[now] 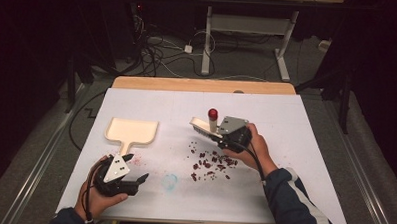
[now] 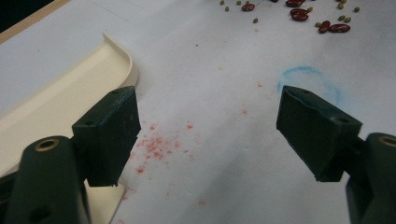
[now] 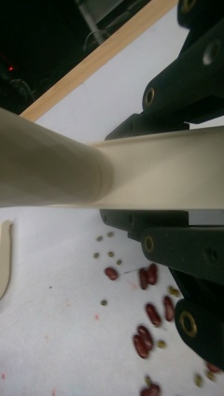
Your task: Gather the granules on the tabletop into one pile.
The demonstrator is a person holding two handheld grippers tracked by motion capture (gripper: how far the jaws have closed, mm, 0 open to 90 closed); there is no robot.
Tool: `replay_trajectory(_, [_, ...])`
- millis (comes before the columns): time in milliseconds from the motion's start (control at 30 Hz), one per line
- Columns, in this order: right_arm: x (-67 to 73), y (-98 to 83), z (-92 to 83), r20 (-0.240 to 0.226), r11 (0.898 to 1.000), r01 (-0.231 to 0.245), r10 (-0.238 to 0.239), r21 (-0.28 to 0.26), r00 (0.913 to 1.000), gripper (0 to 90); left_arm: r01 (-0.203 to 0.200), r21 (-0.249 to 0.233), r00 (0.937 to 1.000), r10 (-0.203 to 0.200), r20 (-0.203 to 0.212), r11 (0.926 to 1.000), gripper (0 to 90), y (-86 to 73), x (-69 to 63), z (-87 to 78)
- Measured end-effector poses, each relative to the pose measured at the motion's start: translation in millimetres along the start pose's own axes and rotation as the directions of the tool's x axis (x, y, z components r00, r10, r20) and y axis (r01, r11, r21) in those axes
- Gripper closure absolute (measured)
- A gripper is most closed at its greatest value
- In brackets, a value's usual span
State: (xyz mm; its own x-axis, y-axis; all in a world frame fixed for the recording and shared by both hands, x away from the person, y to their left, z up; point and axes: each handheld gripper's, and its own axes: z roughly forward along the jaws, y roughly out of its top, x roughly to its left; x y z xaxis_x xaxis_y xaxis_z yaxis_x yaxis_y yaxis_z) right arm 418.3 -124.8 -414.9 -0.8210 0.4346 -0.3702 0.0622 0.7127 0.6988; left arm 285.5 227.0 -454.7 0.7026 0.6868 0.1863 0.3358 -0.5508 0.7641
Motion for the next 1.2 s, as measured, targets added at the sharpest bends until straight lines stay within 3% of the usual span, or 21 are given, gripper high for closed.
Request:
replay_trajectory(100, [3.6, 7.5, 16.9, 0.001, 0.997, 0.069, -0.069, 0.018, 0.9976, 67.3, -0.001, 0.004, 1.0, 0.001, 0.005, 1.0, 20.7, -1.2, 0.5, 0.3])
replay_trajectory(233, [7.8, 9.8, 34.7, -0.02, 0.996, 0.089, -0.088, 0.022, 0.9959, 67.3, 0.005, 0.004, 1.0, -0.005, 0.005, 1.0, 20.6, -2.6, 1.3, -0.8])
replay_trajectory(367, [14.1, 7.0, 38.1, -0.086, 0.995, 0.101, -0.101, 0.001, 0.9911, 67.2, 0.005, 0.004, 1.0, -0.005, 0.005, 1.0, 20.6, -3.5, 1.2, -1.7])
replay_trajectory(500, [26.5, -2.4, 32.6, -0.141, 0.987, 0.163, -0.162, -0.006, 0.9767, 66.8, 0.004, 0.007, 1.0, -0.004, 0.006, 1.0, 20.7, -3.7, 0.7, -2.1])
replay_trajectory(567, [30.5, -8.3, 28.7, -0.155, 0.978, 0.208, -0.21, -0.028, 0.9654, 66.4, 0.007, 0.008, 1.0, -0.007, 0.005, 0.9999, 20.6, -3.5, 0.7, -1.8])
replay_trajectory(633, [33.4, -14.4, 21.0, -0.162, 0.975, 0.214, -0.22, -0.053, 0.9621, 66.4, 0.01, 0.008, 0.9999, -0.01, 0.004, 0.9999, 20.7, -3.3, 0.3, -1.7])
replay_trajectory(700, [34.5, -19.7, 11.1, -0.194, 0.97, 0.231, -0.241, -0.072, 0.9511, 66.5, 0.01, 0.008, 0.9999, -0.01, 0.003, 0.9999, 20.6, -3.1, -0.2, -1.6])
replay_trajectory(900, [34.3, -36.5, -14.2, -0.24, 0.969, 0.224, -0.242, -0.101, 0.9401, 66.7, 0.024, 0.009, 0.9997, -0.024, 0.003, 0.9997, 20.7, -2.7, 0.3, -1.2])
replay_trajectory(967, [31.8, -39.3, -20.1, -0.216, 0.967, 0.229, -0.249, -0.113, 0.9441, 67.0, 0.023, 0.008, 0.9997, -0.023, 0.002, 0.9997, 20.7, -2.4, -0.1, -1.6])
replay_trajectory(1033, [29.7, -40.4, -25.0, -0.17, 0.966, 0.233, -0.249, -0.108, 0.9534, 67.1, 0.022, 0.008, 0.9998, -0.022, 0.001, 0.9997, 20.6, -2.3, 0.0, -1.7])
replay_trajectory(1133, [23.8, -39.9, -29.9, -0.131, 0.972, 0.202, -0.217, -0.119, 0.9673, 67.2, 0.024, 0.004, 0.9997, -0.024, -0.002, 0.9997, 20.7, -2.0, 0.6, -1.9])
replay_trajectory(1200, [21.3, -38.7, -33.6, -0.082, 0.978, 0.173, -0.183, -0.116, 0.9797, 67.2, 0.023, 0.001, 0.9997, -0.023, -0.004, 0.9997, 20.7, -2.1, 0.7, -2.7])
